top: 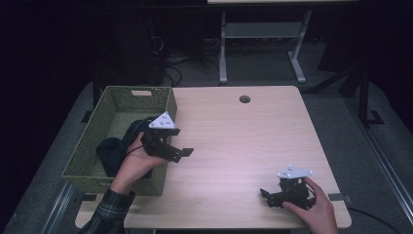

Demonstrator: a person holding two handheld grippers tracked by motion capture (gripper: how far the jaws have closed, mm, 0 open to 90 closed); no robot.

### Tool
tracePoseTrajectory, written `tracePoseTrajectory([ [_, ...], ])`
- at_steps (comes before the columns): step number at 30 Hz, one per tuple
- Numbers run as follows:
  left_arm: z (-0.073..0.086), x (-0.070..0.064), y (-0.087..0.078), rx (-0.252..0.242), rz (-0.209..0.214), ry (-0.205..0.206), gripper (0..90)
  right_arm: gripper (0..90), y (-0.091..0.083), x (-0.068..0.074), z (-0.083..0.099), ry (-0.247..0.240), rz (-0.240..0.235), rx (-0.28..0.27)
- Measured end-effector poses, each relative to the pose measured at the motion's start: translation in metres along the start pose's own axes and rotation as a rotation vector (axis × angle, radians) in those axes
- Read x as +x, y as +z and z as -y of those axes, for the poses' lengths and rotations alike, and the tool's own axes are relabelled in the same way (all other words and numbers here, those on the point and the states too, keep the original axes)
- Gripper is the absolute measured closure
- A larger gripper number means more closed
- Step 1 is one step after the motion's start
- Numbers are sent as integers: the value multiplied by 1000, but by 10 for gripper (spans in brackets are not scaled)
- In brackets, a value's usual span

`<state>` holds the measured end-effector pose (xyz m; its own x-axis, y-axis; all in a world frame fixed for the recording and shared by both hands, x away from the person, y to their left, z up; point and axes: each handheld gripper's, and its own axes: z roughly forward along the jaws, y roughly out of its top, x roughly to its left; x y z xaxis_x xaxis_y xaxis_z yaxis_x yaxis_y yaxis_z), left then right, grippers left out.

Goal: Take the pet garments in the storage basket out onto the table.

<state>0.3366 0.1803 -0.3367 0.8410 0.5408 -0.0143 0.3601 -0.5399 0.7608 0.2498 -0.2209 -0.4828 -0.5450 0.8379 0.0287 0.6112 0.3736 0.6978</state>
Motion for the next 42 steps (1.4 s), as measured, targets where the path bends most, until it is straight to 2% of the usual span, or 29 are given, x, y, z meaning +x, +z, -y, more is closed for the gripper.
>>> tracePoseTrajectory([
  [13,10,17,-16,-15,-40,-37,140,0,0,0,0,1,0,0],
  [29,19,33,-40,-36,-87,-59,142,0,0,0,0,1,0,1],
  [32,22,39,-45,-28,-102,-55,144,0,0,0,0,0,0,1],
  [33,25,42,-48,-34,-110,-68,144,0,0,0,0,0,0,1],
  [35,26,44,-50,-31,-112,-66,144,0,0,0,0,0,0,1],
  [37,29,48,-53,-35,-122,-81,144,0,0,0,0,1,0,1],
  [42,39,59,-60,-16,-154,-96,144,0,0,0,0,3,0,0],
])
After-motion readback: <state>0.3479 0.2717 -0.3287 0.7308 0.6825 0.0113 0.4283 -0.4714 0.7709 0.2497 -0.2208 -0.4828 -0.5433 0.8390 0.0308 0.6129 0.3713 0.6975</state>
